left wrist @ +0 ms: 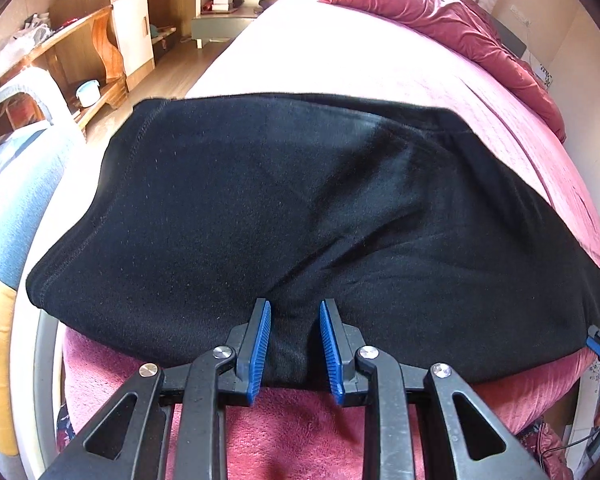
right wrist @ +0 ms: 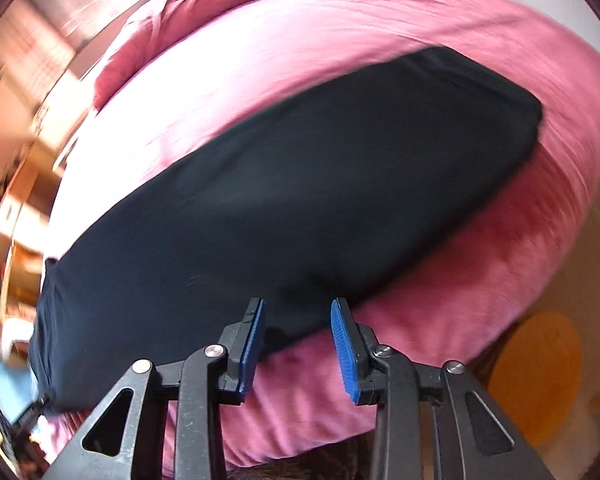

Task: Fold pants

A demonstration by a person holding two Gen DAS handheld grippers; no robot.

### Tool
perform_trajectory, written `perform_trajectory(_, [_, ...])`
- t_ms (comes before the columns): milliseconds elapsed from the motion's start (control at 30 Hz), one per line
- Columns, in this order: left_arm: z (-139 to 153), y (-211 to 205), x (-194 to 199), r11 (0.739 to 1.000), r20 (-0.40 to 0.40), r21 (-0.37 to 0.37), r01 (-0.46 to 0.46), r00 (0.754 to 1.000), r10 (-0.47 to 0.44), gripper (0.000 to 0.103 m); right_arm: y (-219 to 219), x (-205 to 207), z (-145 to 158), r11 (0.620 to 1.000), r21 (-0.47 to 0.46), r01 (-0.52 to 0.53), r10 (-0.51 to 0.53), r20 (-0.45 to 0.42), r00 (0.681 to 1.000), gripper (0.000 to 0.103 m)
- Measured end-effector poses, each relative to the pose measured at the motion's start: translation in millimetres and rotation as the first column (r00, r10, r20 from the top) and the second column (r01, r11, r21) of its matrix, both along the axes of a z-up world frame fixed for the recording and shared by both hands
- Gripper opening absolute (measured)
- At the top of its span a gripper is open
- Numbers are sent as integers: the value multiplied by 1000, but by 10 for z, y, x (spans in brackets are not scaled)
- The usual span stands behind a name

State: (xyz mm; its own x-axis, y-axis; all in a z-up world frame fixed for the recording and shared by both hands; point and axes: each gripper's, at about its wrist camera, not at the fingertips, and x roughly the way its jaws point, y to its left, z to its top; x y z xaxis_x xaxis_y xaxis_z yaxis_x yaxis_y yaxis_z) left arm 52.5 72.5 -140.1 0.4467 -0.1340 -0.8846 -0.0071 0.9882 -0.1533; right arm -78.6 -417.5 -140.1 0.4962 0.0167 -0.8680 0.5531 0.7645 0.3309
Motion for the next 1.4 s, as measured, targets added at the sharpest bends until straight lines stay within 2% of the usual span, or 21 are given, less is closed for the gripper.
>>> perform_trajectory(167, [188, -153, -44, 999, 75, -23, 49, 996, -47, 26, -239, -286, 41, 996, 51, 78, -81, 57, 995, 36])
perform_trajectory(267, [244, -288, -55, 995, 92, -26, 96, 991, -93, 26, -497, -508, 14, 979, 104, 174, -183, 88, 979, 37])
perform_trajectory(400, [241, -493, -59, 987, 87, -34, 156, 984, -152, 26, -814, -655, -41, 942, 169, 290, -310, 110, 944, 39])
perform_trajectory(467, [235, -584, -64, 983, 83, -30, 179, 981, -176, 26, -959, -682, -14, 931, 151, 333, -353, 133, 926, 39])
perform_trajectory(633, [204, -747, -52, 976, 64, -7, 217, 974, -216, 26, -1317, -716, -8, 873, 213, 438, -475, 174, 863, 39])
perform_trajectory(700, [179, -759, -22, 975, 58, -1, 221, 974, -220, 26, -1421, -669, -28, 859, 229, 459, -499, 165, 851, 29])
perform_trajectory(733, [175, -778, -24, 975, 56, 2, 224, 973, -224, 26, -1450, -643, 5, 858, 220, 464, -501, 162, 850, 7])
perform_trajectory(833, [162, -800, -20, 974, 51, 14, 226, 973, -227, 26, -1515, -662, 94, 849, 230, 477, -520, 198, 831, 6])
perform_trajectory(867, [167, -802, -35, 974, 53, 14, 226, 973, -226, 26, -1525, -671, 84, 848, 207, 488, -525, 198, 828, 5])
perform_trajectory(933, [145, -801, -26, 975, 46, 16, 223, 974, -223, 26, -1582, -797, -100, 834, 222, 505, -539, 134, 831, 6])
perform_trajectory(1000, [125, -798, 0, 975, 34, 24, 222, 974, -223, 26, -1612, -846, -192, 833, 243, 497, -534, 120, 837, 10])
perform_trajectory(1067, [135, -812, 17, 975, 36, 30, 222, 974, -223, 26, -1595, -989, -214, 815, 293, 500, -556, 150, 818, 29])
perform_trajectory(1167, [158, -849, 17, 973, 49, 25, 228, 972, -228, 26, -1581, -1148, -205, 811, 327, 484, -557, 183, 810, 41])
perform_trajectory(1300, [174, -879, -12, 971, 42, 26, 239, 970, -240, 26, -1617, -1210, -269, 795, 388, 467, -568, 203, 798, 41])
perform_trajectory(1400, [186, -932, -20, 967, 42, 17, 256, 966, -256, 26, -1608, -1086, -307, 784, 413, 463, -578, 214, 788, 41])
